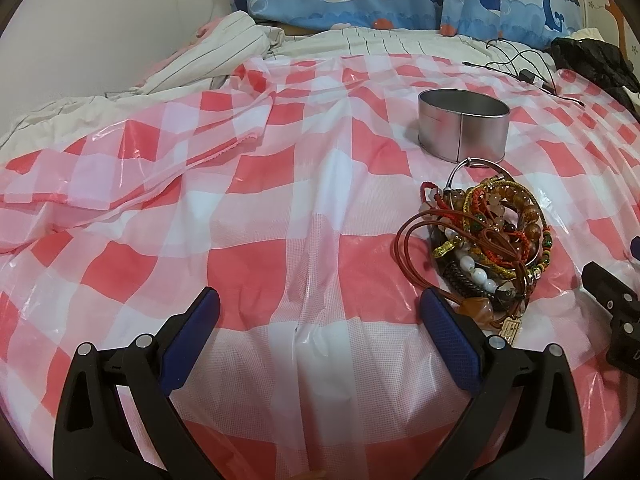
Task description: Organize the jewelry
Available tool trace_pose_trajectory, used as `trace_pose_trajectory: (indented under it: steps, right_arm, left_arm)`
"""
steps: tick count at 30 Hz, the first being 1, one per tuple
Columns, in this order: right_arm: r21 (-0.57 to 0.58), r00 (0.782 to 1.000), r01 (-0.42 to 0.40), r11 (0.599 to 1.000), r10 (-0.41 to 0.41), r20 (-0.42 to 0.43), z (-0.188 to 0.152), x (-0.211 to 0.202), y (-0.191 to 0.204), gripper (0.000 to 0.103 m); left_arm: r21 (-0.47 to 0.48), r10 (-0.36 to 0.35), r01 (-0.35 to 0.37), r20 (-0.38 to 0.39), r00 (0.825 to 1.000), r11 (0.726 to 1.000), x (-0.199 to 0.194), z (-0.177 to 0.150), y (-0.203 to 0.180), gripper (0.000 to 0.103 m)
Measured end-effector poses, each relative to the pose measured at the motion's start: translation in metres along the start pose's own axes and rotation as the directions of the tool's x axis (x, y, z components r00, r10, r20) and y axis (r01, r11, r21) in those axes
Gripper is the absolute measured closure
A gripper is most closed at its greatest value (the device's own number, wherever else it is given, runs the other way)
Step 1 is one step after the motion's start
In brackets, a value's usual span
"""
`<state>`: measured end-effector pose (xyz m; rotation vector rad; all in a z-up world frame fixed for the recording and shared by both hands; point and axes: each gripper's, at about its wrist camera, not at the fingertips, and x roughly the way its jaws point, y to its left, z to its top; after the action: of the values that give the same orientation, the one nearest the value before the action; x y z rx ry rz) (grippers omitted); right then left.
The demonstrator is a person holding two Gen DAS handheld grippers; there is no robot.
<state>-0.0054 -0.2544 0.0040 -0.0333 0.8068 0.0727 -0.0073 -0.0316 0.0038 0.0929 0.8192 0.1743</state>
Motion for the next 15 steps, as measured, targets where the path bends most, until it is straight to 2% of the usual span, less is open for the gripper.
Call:
trace_pose_trajectory:
  steps: [5, 9, 12, 15]
  right_arm:
    - [0.0, 1.0, 0.012, 1.0, -0.012, -0.01, 0.001, 0.002, 0.001, 0.007]
    - [-0.035, 0.996, 0.076, 0.996, -0.077, -0.036, 0.002, 0.008, 0.009, 0.007]
    - [-0.072, 0.991, 0.127, 0.989, -0.13, -0.033, 0.001, 0.008, 0.016, 0.007]
    - [-0.067, 0.992, 0.117, 0.991, -0.12, -0.042, 0.001, 0.01, 0.013, 0.007]
  left_arm:
    - [-0.019, -0.036, 0.035, -0.017, 0.999, 0.999, 0.002, 0.0, 0.003, 0.007]
    - [-0.055, -0.078, 0.076, -0.037, 0.996, 0.996, 0.007, 0.0, 0.01, 0.007]
    - [-0.046, -0.069, 0.067, -0.04, 0.997, 0.997, 0.008, -0.001, 0.007, 0.007]
    - [-0.04, -0.063, 0.061, -0.044, 0.997, 0.997, 0.01, 0.0, 0.006, 0.007]
